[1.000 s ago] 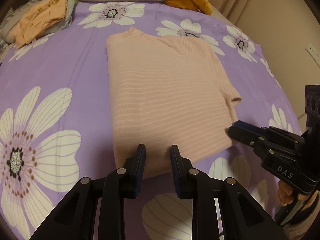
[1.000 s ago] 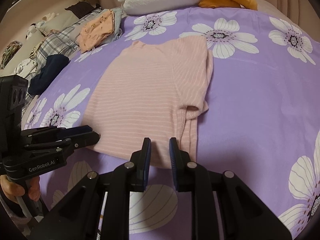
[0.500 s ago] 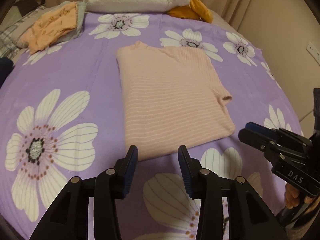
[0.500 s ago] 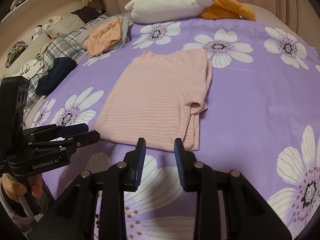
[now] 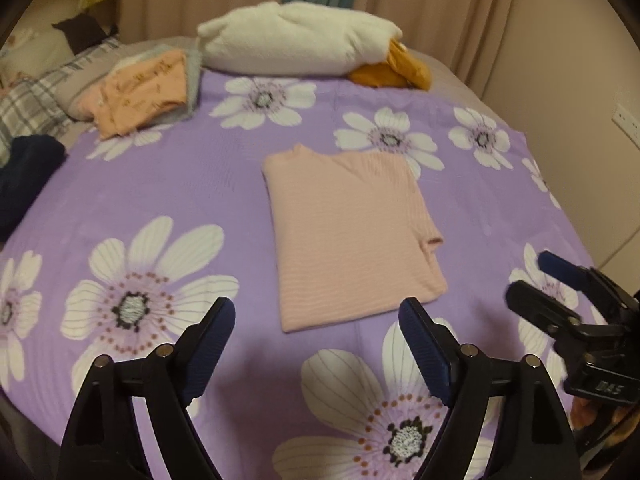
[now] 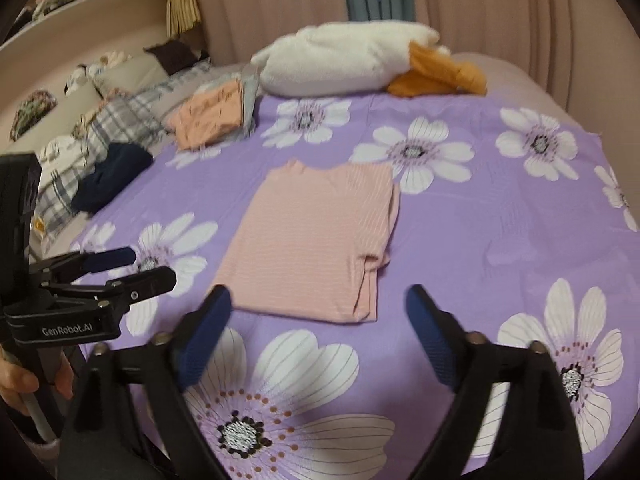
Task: Fold small clothes
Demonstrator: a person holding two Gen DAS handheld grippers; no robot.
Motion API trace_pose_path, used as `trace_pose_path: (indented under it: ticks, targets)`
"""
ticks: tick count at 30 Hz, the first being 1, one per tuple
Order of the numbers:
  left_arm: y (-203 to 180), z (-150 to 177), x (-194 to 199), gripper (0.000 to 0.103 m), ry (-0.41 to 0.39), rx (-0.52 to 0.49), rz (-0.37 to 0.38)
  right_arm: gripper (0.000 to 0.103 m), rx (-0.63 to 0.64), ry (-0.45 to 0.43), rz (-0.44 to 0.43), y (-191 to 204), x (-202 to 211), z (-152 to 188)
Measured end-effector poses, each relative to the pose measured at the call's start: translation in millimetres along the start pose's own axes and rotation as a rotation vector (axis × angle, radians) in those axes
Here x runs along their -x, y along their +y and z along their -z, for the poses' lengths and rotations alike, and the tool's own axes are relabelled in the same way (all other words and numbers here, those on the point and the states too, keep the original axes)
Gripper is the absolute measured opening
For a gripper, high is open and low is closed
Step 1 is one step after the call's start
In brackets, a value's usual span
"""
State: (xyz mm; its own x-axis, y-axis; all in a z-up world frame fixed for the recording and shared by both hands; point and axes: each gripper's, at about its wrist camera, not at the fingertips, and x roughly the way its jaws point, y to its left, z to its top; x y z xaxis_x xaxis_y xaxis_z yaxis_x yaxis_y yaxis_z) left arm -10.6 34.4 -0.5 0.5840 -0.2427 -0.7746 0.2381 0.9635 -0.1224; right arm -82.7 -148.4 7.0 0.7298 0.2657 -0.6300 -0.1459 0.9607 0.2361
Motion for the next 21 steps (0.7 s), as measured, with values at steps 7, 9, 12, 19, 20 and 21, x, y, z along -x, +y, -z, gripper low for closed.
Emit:
trace_pose_path:
  ticks: [7,9,12,19,20,21]
  targets:
    - [1.3,-7.5,17.5,0.085,-0.015,0.020,-0.040,0.103,0.021,-0.040,0.014,8.4,24.1,-9.8]
    - [1.1,-8.7,21.1,0.085,-0.015,0.021,-0.062,0.103,0.025,-0.036,0.031,10.5,27.3,-12.0]
    - [-1.2,-9.7,24.7,0.095,-0.002,0.011,-0.104,0.103,0.017,-0.047,0.037,10.9,33.1,-14.6]
    - [-5.5,-2.2,22.3,0.096,0.027,0.000,-0.112,0.103,0.008,0.015,0.081,9.3,16.8,-4.6]
    - [-6.2,-0.2,20.8,0.096,0.034,-0.001,-0.115,0.103,0.005,0.024,0.084,9.2,14.5,-2.5]
    - [-6.5,1.6,18.8,0.096,0.042,-0.003,-0.119,0.103,-0.001,0.032,0.081,8.0,12.4,-1.0]
